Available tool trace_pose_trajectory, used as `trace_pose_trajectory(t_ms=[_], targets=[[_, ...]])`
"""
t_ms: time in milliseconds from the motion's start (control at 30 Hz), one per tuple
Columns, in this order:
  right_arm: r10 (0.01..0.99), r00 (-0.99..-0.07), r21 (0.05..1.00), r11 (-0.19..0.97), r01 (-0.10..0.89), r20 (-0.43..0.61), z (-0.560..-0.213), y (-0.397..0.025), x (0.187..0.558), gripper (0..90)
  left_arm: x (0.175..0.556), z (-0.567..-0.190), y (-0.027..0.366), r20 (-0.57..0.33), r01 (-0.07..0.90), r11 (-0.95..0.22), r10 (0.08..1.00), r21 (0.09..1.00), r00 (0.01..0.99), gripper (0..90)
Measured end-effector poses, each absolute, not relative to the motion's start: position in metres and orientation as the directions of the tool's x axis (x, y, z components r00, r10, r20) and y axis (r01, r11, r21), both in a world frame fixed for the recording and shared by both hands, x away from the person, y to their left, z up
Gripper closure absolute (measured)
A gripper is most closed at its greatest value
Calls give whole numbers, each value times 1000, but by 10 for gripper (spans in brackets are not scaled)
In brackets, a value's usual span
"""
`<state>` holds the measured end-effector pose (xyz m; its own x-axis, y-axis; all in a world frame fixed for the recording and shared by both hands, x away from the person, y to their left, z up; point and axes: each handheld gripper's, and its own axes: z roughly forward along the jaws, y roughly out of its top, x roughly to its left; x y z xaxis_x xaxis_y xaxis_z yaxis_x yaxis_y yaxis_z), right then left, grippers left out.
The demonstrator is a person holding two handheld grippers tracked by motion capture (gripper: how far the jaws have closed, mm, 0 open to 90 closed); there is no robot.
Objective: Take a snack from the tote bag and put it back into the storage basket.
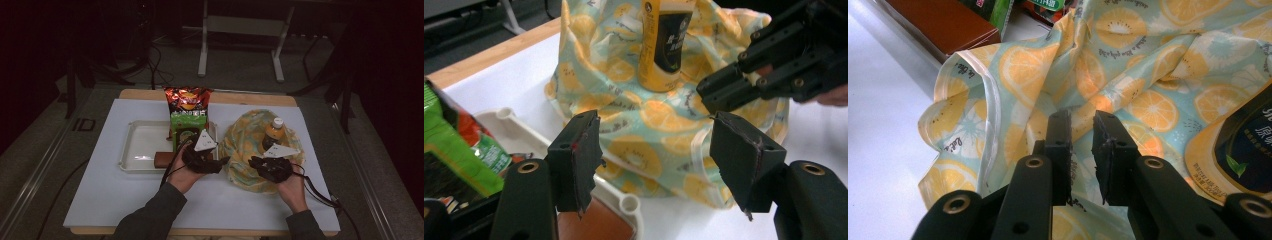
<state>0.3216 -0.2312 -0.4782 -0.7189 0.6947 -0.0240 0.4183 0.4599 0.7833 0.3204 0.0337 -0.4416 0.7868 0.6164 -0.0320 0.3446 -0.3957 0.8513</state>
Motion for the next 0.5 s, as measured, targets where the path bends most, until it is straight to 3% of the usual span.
trace_pose_trajectory(t_ms=[500], targets=[[694, -720, 787, 450, 421, -11, -480, -234, 319, 782, 343, -440, 7, 5, 334, -432, 618, 838, 786, 370]])
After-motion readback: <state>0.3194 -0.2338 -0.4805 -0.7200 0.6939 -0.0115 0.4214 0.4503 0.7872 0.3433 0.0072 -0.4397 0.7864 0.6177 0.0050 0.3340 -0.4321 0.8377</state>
